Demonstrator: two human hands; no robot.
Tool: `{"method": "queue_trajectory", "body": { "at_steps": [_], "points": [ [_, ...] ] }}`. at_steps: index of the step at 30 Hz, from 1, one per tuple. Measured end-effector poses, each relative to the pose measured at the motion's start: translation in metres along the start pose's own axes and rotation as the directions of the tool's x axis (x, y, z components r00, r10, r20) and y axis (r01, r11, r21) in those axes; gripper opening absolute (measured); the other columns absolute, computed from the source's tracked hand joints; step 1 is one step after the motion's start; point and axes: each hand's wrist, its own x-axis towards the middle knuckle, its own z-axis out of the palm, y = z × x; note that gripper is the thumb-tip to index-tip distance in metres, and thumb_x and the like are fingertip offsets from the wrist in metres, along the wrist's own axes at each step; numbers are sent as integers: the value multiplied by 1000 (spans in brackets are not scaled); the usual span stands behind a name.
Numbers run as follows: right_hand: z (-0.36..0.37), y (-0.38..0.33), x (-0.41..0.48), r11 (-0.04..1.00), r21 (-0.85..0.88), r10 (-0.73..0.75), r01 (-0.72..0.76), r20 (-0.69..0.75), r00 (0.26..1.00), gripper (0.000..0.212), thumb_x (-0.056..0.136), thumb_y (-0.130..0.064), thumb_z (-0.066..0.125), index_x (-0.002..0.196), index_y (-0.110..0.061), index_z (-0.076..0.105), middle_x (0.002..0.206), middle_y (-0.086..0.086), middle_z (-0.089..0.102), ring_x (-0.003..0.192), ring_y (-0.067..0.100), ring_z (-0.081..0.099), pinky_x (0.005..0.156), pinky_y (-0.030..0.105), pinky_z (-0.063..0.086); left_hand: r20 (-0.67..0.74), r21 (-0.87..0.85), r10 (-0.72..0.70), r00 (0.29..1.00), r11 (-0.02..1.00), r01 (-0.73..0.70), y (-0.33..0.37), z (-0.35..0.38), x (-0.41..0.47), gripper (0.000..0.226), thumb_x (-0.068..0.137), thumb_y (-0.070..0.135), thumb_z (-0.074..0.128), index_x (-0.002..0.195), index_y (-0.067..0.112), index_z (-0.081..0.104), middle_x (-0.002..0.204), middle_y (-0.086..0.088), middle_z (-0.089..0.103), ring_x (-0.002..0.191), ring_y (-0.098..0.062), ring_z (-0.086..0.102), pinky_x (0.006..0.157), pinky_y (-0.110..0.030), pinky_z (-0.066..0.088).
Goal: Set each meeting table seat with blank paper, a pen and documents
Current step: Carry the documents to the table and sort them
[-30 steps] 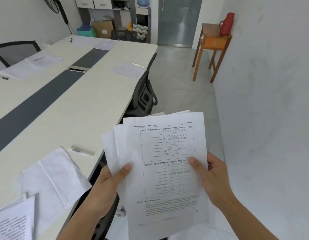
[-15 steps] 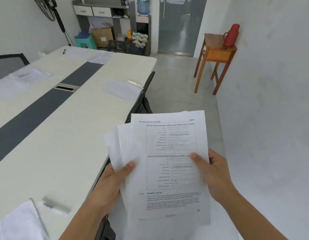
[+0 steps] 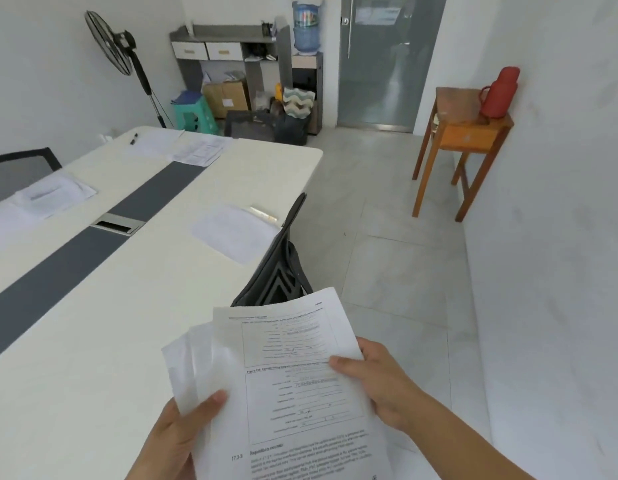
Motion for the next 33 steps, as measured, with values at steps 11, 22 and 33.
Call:
{"method": "queue_trajectory", "body": {
  "at_steps": [11,22,33],
  "points": [
    [-28,-69,110,995,-90,41,-32,103,994,24,91,-2,62,114,-7,68,107,9,76,98,28,73,90,44,57,-165,-10,-26,986,1000,25,43,39,84,23,88,5,56,109,3,66,99,-20,75,81,-34,74,76,-42,50],
    [3,-165,239,946,-295,-72,137,222,972,36,90,-1,63,122,-16,63,115,1,74,106,20,70,98,42,54,-146,-142,93,985,983,-114,118,35,205,31,77,-1,60,101,14,74,99,-14,76,85,-31,74,75,-43,52],
    [54,-185,367,869,-494,196,19,380,904,26,87,-9,70,111,1,69,112,20,73,105,33,70,96,46,54,-435,-185,174,883,943,-276,158,-30,278,23,79,-5,59,93,2,74,101,-20,74,87,-34,73,67,-37,62]
  ]
}}
